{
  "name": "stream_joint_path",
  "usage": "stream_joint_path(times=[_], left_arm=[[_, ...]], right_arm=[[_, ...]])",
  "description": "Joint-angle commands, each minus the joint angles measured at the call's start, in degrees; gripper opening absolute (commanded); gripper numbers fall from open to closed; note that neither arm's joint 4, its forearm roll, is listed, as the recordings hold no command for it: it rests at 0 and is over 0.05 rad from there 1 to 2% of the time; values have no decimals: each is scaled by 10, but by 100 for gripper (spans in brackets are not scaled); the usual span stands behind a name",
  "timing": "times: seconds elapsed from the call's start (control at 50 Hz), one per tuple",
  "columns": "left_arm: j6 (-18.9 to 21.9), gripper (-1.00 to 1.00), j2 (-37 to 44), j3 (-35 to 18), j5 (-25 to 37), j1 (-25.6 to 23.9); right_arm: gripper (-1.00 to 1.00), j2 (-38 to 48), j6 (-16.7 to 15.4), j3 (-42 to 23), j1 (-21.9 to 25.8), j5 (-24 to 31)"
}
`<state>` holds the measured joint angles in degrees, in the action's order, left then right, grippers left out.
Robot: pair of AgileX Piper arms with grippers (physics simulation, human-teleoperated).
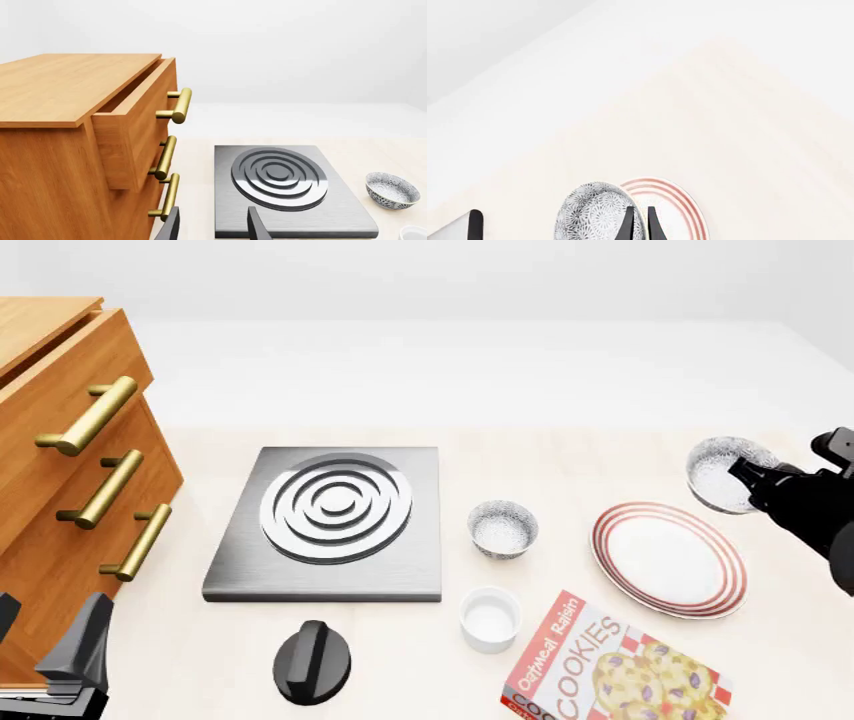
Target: Pick the akita bowl next to the plate and place it on the plate.
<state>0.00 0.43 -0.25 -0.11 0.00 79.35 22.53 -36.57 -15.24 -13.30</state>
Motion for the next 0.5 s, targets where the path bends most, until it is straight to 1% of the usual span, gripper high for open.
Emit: stream_joint_path(times=[0.02,0.26,0.5], left_arm=[[0,100,0,0,0,0],[0,100,0,0,0,0],[0,100,0,0,0,0]], right_arm=[[-100,-13,5,14,9,-5],[-100,-14,8,28,19,-9],[-100,-5,4,41,26,-23]])
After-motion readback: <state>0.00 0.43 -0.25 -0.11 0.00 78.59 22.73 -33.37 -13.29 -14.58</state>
